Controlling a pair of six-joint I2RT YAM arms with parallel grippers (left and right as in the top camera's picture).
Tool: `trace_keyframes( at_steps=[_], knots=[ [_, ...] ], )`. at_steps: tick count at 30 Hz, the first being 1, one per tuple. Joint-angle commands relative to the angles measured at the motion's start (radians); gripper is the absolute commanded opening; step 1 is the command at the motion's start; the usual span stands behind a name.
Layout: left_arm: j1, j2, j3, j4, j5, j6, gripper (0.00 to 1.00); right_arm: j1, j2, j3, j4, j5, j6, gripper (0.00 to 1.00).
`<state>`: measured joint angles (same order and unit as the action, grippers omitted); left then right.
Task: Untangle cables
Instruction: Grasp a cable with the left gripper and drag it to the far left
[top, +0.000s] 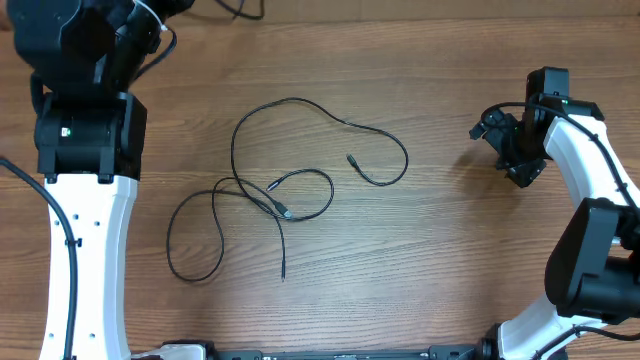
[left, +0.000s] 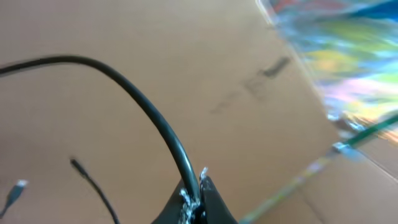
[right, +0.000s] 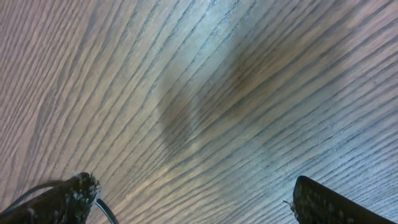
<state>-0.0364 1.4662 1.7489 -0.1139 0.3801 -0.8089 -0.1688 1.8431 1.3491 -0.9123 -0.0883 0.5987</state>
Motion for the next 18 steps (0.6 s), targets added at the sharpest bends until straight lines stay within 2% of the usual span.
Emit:
trace_keyframes(
  at_steps=[1,5,8,15,18],
  knots=[
    [0.004,-0.017,0.021,0.012,0.125,-0.024,0.04,-0.001,-0.008,-0.002,0.004,0.013,0.0,1.0],
    [0.005,-0.016,0.021,-0.086,0.043,0.074,0.04,-0.001,-0.008,-0.002,0.004,0.013,0.0,1.0],
    [0.005,-0.016,0.021,-0.145,-0.036,0.081,0.04,-0.001,-0.008,-0.002,0.004,0.013,0.0,1.0],
    [0.006,-0.017,0.021,-0.081,-0.052,0.081,0.04,-0.001,-0.008,-0.002,0.004,0.013,0.0,1.0],
    [0.014,-0.017,0.021,-0.093,-0.113,0.081,0.04,-0.001,-0.008,-0.002,0.004,0.013,0.0,1.0]
  ],
)
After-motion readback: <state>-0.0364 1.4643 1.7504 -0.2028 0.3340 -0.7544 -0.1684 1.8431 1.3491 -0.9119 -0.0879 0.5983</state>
